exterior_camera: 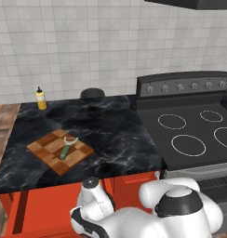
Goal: Open the drawer on the left and place the cutting tools on the cutting board.
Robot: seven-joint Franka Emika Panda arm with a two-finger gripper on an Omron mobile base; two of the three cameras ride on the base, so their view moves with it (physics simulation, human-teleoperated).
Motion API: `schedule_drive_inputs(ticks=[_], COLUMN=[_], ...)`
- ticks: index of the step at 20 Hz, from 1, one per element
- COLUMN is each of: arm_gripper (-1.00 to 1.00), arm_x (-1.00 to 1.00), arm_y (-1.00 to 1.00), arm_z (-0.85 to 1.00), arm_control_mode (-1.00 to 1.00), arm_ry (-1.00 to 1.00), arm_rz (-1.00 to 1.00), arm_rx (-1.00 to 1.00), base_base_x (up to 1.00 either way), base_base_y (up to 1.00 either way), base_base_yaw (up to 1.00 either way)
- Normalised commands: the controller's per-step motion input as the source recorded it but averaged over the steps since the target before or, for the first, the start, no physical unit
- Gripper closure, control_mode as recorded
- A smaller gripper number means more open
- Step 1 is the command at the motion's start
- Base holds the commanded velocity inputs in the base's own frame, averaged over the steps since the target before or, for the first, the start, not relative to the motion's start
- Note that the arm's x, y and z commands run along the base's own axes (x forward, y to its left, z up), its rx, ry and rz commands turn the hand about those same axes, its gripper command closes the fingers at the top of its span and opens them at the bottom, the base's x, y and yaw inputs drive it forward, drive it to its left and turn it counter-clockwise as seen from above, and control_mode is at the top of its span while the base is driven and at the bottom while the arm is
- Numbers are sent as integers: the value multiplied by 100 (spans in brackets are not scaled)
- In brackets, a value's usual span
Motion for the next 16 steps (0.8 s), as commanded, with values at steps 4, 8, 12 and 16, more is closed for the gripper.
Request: schedule_drive_inputs(ticks=[4, 8, 12, 16], arm_gripper=[-100, -100, -100, -100], arm_x=[-100, -100, -100, -27], arm_y=[0, 0, 0, 0], arm_z=[-76, -38, -3, 2], arm_control_mode=[-100, -100, -100, -100], arm_ry=[-13, -14, -32, -14], arm_rz=[2, 0, 1, 3], arm_rx=[0, 3, 4, 3], base_base_x=[0, 0, 0, 0], base_base_y=[0, 0, 0, 0], base_base_yaw=[0, 0, 0, 0])
